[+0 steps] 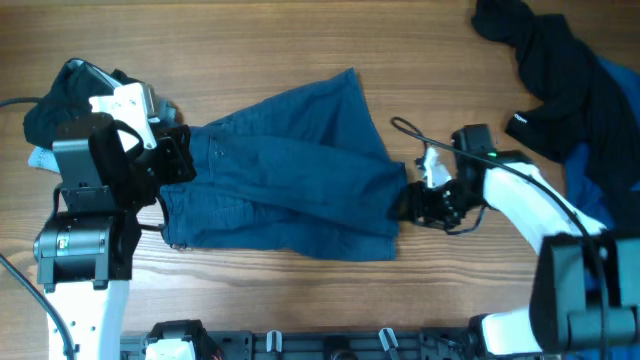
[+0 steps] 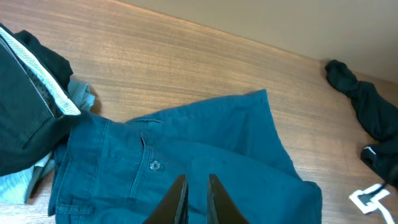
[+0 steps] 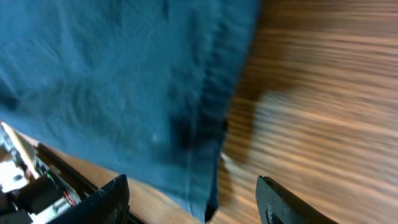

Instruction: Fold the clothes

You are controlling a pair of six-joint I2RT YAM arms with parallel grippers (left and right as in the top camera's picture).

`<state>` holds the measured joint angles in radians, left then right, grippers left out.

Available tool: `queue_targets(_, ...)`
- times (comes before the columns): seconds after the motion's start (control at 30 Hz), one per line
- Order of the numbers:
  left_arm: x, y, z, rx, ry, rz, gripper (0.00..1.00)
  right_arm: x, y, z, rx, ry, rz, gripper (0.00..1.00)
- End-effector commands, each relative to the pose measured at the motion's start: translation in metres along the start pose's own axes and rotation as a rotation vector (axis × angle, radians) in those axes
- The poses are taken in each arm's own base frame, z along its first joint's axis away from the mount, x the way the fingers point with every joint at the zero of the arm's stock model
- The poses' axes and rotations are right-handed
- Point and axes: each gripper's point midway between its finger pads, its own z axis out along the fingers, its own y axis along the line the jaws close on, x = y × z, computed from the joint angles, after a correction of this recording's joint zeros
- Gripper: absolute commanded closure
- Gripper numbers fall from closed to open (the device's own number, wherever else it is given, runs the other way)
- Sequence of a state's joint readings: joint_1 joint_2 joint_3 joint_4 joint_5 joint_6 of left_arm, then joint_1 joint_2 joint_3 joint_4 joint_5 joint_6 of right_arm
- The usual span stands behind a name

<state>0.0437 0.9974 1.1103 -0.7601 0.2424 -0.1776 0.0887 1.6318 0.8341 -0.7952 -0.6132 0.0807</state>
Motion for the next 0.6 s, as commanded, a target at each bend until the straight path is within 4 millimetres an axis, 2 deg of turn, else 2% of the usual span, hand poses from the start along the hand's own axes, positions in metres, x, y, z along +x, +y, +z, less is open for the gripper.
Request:
queue_targets(0.0, -0.002, -0.002, -0.002, 0.015, -0.004, 0.011, 0.88, 0.007, 0.015, 0.009, -0.058, 0.038, -0.050, 0.32)
queue_targets(0.07, -0.002, -0.002, -0.002, 0.015, -0.005, 0.011, 0.88, 0.011, 0.017, 0.014, -0.052, 0.052, -0.063, 0.31)
queue_targets(0.13, -0.003, -0.002, -0.002, 0.016, -0.008, 0.012, 0.88, 0.015, 0.011, 0.021, -0.016, 0.056, -0.041, 0.29)
queue_targets(0.17, -0.003, -0.002, -0.002, 0.016, -0.008, 0.012, 0.88, 0.016, 0.009, 0.023, -0.009, 0.055, -0.035, 0.32)
queue_targets(0.3, -0.003, -0.002, -0.002, 0.016, -0.008, 0.013, 0.87, 0.013, 0.020, 0.025, -0.076, 0.039, -0.062, 0.53)
queue_targets(0.33, -0.003, -0.002, -0.002, 0.016, -0.008, 0.013, 0.87, 0.012, 0.028, 0.023, -0.124, 0.033, -0.091, 0.66)
queue_targets(0.43, -0.003, -0.002, -0.002, 0.015, -0.008, 0.012, 0.87, 0.011, 0.047, 0.018, -0.223, 0.022, -0.134, 0.90)
queue_targets(0.47, -0.003, -0.002, -0.002, 0.015, -0.008, 0.012, 0.87, 0.010, 0.050, 0.015, -0.236, 0.009, -0.145, 0.95)
queue_targets(0.57, -0.003, -0.002, -0.002, 0.016, -0.008, 0.012, 0.87, 0.004, 0.067, -0.001, -0.274, -0.060, -0.219, 0.96)
